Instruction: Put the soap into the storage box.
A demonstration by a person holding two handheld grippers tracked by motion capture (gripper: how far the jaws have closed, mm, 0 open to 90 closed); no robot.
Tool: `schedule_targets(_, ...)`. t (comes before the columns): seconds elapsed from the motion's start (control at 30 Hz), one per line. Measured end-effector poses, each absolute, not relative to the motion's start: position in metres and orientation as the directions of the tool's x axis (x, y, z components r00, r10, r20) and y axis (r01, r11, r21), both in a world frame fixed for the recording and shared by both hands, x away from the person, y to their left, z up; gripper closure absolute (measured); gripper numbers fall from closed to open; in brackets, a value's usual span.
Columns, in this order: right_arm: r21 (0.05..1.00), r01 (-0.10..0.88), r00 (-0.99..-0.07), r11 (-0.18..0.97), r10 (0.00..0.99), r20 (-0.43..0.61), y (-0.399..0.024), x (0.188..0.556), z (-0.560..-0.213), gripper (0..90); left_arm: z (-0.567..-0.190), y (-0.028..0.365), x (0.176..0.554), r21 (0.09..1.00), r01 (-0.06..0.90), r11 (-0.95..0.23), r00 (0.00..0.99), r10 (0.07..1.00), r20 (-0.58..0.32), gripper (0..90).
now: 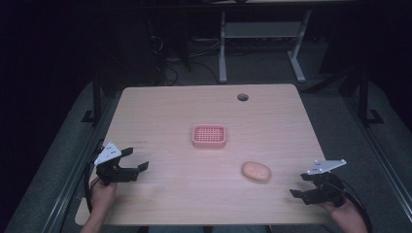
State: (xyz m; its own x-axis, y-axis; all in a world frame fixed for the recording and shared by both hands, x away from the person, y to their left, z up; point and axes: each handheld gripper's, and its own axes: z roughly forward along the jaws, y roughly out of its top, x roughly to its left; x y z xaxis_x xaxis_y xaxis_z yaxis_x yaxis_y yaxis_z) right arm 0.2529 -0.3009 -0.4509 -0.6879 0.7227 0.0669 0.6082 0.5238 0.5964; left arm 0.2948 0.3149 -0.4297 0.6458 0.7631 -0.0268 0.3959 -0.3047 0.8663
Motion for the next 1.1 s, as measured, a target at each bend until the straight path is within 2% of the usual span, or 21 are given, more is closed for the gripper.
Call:
schedule_targets(0.67,0.521,0.58,-0.752,0.627,0.658,0.046,-0.276,0.273,-0.441,23.4,-0.429,0.316,0.294,0.867,0.394,-0.306,0.645,0.763,-0.024,14.3)
schedule_targets(1.1,0.506,0.546,-0.786,0.668,0.618,0.033,-0.262,0.285,-0.436,23.4,-0.43,0.315,0.294,0.867,0.394,-0.305,0.647,0.762,-0.026,14.3)
